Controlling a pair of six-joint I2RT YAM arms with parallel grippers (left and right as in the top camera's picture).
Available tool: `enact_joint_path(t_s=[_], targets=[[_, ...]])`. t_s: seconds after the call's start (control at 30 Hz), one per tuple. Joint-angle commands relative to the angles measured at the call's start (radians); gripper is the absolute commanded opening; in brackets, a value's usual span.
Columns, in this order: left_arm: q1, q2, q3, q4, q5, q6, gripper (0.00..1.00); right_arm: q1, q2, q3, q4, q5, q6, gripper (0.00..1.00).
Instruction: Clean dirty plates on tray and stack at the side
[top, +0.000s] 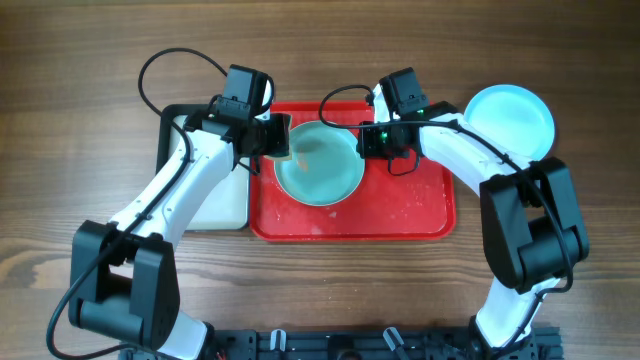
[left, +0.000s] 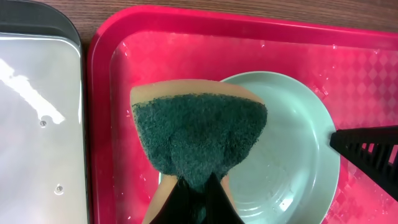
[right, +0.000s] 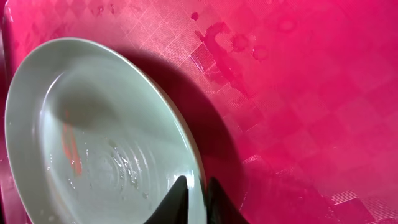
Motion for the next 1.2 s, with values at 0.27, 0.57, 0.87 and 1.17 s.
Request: enact_joint_path(t_s=[0.27, 0.57, 0.87, 1.17], targets=[[-0.019, 0.005, 0.012, -0.006, 0.013, -0.01, 0.04, 0.016, 0.018, -0.005, -0.033, 0.019, 0.032, 0.16], [-0.019, 0.005, 0.012, -0.008, 0.013, -0.01, 0.04, 0.018, 0.04, -0.005, -0.059, -0.172, 0.233, 0.04], [-0.018, 0.005, 0.012, -0.008, 0.012, -0.01, 0.04, 0.022, 0.039, -0.004, -0.051, -0.119, 0.133, 0.32], [-0.018, 0.005, 0.012, -0.008, 0.012, -0.009, 0.04, 0.022, 0.039, -0.003, 0.047, -0.055, 0.047, 0.38]])
